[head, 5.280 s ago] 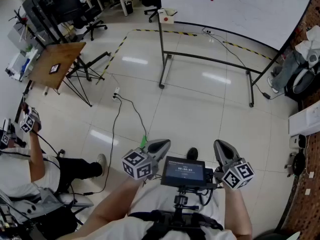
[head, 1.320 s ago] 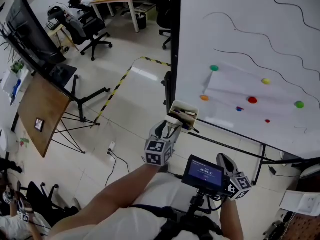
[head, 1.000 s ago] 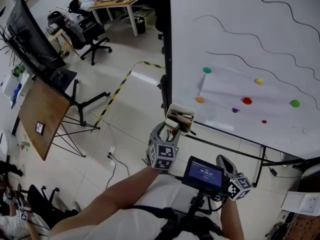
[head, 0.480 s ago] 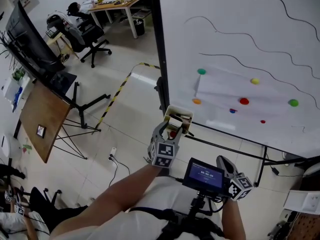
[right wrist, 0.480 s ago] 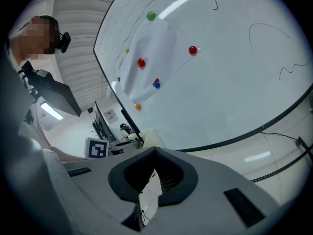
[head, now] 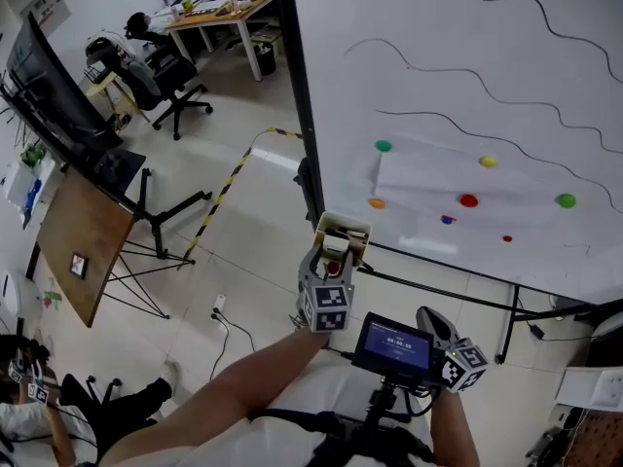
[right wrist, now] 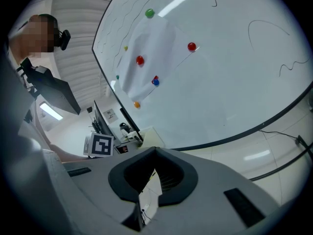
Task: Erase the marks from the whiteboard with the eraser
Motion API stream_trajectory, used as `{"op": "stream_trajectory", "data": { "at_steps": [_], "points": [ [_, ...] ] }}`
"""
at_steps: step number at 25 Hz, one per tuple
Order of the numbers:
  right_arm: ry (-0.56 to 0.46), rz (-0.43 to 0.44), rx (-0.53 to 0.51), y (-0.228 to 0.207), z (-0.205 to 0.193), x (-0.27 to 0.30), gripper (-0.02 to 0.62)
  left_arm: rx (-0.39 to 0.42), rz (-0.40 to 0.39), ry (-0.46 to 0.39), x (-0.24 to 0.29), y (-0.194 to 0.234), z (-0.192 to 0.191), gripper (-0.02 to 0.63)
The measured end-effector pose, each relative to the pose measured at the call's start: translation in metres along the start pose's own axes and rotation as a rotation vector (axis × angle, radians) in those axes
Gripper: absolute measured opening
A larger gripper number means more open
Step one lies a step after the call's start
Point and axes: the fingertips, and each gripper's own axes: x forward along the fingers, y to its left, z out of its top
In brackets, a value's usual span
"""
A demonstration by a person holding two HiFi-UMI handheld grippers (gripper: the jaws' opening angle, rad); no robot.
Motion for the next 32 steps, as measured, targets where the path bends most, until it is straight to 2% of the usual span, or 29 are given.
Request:
{"op": "stream_trajectory", "data": {
  "at_steps": [2, 6, 10, 13, 19, 26, 29, 32],
  "points": [
    [0.001, 0.0, 0.0, 0.0, 0.0, 0.0, 0.006, -0.011, -0.011, -0.006, 0.001, -0.001, 0.001, 0.281],
    [0.0, -0.004, 0.001, -0.001, 0.001, -0.003, 0.006, -0.042, -0.098, -0.046, -0.008, -0.002, 0.01, 0.272],
    [-0.024, -0.005, 0.017, 0.003, 0.013, -0.004, 0.006, -0.03, -0.126, -0.156, -0.036, 0.017, 0.038, 0.272],
    [-0.047, -0.012, 0.005, 0.007, 0.024, -0.003, 0.006, -0.016, -0.176, -0.23, -0.056, 0.024, 0.06, 0.272],
    [-0.091, -0.024, -0.032, 0.023, 0.042, -0.002, 0.006, -0.048, -0.33, -0.339, -0.084, 0.023, 0.094, 0.272],
    [-0.161, -0.078, -0.056, 0.041, 0.056, -0.007, 0.006, -0.002, -0.483, -0.47, -0.11, 0.023, 0.14, 0.27],
    [-0.201, -0.106, -0.073, 0.049, 0.063, -0.007, 0.006, -0.05, -0.551, -0.492, -0.122, 0.032, 0.159, 0.27],
    [-0.24, -0.141, -0.095, 0.057, 0.07, -0.009, 0.006, -0.04, -0.607, -0.495, -0.127, 0.038, 0.163, 0.27]
  ]
}}
